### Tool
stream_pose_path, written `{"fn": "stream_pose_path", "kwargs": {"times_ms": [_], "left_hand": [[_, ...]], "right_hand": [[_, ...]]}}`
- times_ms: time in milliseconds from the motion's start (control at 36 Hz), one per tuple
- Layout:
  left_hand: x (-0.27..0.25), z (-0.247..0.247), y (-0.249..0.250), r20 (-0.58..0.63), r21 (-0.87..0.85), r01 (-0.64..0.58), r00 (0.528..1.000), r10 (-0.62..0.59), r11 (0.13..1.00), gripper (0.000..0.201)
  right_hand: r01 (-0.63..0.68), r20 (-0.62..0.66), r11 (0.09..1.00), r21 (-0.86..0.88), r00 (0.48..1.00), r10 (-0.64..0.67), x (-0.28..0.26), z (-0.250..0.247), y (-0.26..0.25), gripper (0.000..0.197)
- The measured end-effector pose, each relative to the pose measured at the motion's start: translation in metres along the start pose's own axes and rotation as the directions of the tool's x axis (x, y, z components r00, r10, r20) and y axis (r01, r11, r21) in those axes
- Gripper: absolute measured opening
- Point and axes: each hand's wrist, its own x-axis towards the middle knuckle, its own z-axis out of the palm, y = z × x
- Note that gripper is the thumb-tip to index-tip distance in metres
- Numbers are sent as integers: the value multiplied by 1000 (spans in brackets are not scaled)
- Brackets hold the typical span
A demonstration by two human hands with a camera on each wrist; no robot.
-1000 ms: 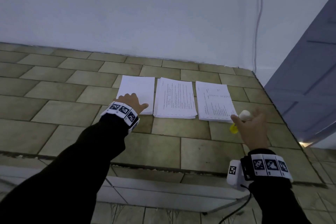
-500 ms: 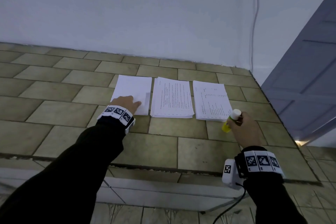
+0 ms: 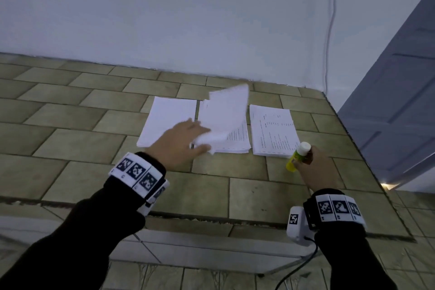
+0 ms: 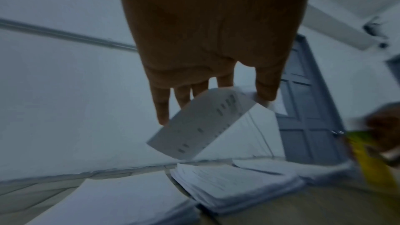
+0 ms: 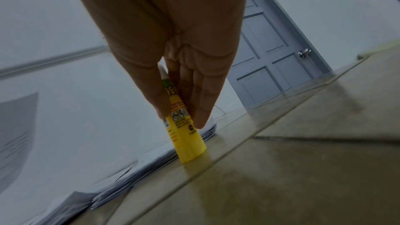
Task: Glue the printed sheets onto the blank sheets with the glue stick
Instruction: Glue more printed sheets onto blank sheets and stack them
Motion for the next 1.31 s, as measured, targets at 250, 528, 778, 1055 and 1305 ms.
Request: {"fn": "stream_pose_path", "kwargs": {"times_ms": [250,528,778,1055,1305], "left_hand": [[-32,38,-5,434,135,-180,895,106,974,61],[-44,50,-18,499,191,-183,864,65,964,75],[-56,64,-21,211,255,182,948,-239,950,94],[-53,79,-39,58,288,80,993,-101,954,94],[-52,87,-44,-10,214,113,993,-114,970,102]], "right_hand": [[27,29,998,50,999,-29,-1,0,1,43],[89,167,989,118,980,-108,-8,5,-11,41],[239,259,962,132,928,-267,-18,17,-32,37],[218,240,937,274,927,-287,-25,50,-68,50],[249,275,897,366,892,-360,-34,87,-108,27]]}}
